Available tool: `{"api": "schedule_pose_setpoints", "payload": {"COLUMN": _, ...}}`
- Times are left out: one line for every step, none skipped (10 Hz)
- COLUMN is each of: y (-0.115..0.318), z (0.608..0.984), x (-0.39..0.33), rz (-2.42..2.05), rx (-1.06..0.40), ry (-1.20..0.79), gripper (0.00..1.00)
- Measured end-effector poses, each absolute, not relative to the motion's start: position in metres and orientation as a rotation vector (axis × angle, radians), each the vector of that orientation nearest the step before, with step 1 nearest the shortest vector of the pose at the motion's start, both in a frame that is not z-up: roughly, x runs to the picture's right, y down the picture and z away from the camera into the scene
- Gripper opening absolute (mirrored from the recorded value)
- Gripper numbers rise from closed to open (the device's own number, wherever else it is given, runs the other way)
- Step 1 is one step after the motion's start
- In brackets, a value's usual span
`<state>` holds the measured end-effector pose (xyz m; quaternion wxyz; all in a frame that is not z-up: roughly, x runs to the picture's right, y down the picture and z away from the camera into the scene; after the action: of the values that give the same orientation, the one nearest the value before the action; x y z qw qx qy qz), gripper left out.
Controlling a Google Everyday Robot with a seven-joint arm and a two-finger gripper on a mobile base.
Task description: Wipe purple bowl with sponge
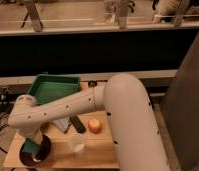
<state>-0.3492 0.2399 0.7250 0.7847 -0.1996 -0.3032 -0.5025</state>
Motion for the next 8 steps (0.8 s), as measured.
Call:
{"api": "schedule_pose_setpoints", "payload": {"y": 0.241, "z": 0.723, "x": -0.351, "rz": -1.089, "rx": -0.427, "ry": -0.661, "gripper": 0.00}}
{"api": "schedule_pose_setpoints", "payload": {"y": 0.242, "z": 0.720, "x": -0.353, "rz": -1.094, "rx": -0.424, "ry": -0.670, "gripper": 0.00}}
{"api": "schedule_pose_setpoints", "payload": {"y": 0.243, "z": 0.716, "x": -0.357, "rz": -1.101, "rx": -0.420, "ry": -0.686, "gripper": 0.00}}
{"api": "schedule_pose_setpoints", "payload": {"y": 0.246, "z": 0.713, "x": -0.360, "rz": -1.110, "rx": -0.420, "ry": -0.697, "gripper": 0.00}}
{"api": "schedule_pose_setpoints", "payload": {"y": 0.250, "z": 0.709, "x": -0.366, "rz": -1.124, "rx": -0.421, "ry": -0.713, "gripper": 0.00}}
{"api": "schedule_pose_setpoints", "payload": {"y": 0.254, "z": 0.706, "x": -0.371, "rz": -1.138, "rx": -0.424, "ry": -0.726, "gripper": 0.00}}
{"api": "schedule_pose_setpoints", "payload": {"y": 0.255, "z": 0.704, "x": -0.372, "rz": -1.142, "rx": -0.425, "ry": -0.730, "gripper": 0.00}}
{"api": "schedule_pose_setpoints", "payload": {"y": 0.256, "z": 0.702, "x": -0.372, "rz": -1.146, "rx": -0.428, "ry": -0.733, "gripper": 0.00}}
